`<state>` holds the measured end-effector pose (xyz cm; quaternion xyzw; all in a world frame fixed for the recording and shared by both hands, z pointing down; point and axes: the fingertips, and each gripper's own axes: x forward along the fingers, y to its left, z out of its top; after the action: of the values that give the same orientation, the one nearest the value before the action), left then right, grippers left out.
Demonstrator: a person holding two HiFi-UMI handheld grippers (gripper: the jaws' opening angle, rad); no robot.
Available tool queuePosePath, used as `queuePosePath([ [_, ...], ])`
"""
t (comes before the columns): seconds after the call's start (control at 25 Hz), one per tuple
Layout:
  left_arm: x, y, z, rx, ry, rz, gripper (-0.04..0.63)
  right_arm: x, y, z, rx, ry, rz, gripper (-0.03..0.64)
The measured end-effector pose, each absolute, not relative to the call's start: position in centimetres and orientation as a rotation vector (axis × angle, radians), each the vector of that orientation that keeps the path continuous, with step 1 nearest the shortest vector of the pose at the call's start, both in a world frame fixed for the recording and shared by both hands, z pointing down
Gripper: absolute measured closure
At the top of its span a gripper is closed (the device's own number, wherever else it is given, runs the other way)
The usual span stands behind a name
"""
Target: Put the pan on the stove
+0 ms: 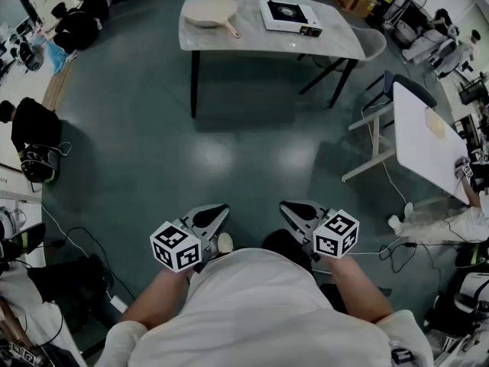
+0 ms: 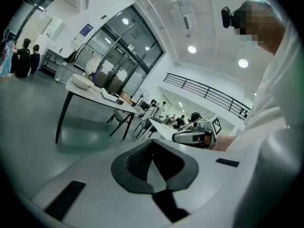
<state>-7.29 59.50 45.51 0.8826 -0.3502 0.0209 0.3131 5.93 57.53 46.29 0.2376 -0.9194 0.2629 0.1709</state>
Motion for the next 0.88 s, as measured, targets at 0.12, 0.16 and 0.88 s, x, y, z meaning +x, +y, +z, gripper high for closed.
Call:
queuePosePath([
  [0.12,-7.4,58.0,46.4,2.318,-0.941,0.062,0.577,6.2,56.5,47.0,0.663,-2.594,0.760,0.614],
  [0.16,-7.3,57.5,46.5,2.316,-0.945,0.061,0.577,6.5,56.1,47.3,0.662,-2.588,0.768,0.614],
  [0.88,1.4,34.0,42.5,2.323,-1.102,0.157,0.577,14.5,30.3,47.4,0.493,-2.682,0.922,0.611],
])
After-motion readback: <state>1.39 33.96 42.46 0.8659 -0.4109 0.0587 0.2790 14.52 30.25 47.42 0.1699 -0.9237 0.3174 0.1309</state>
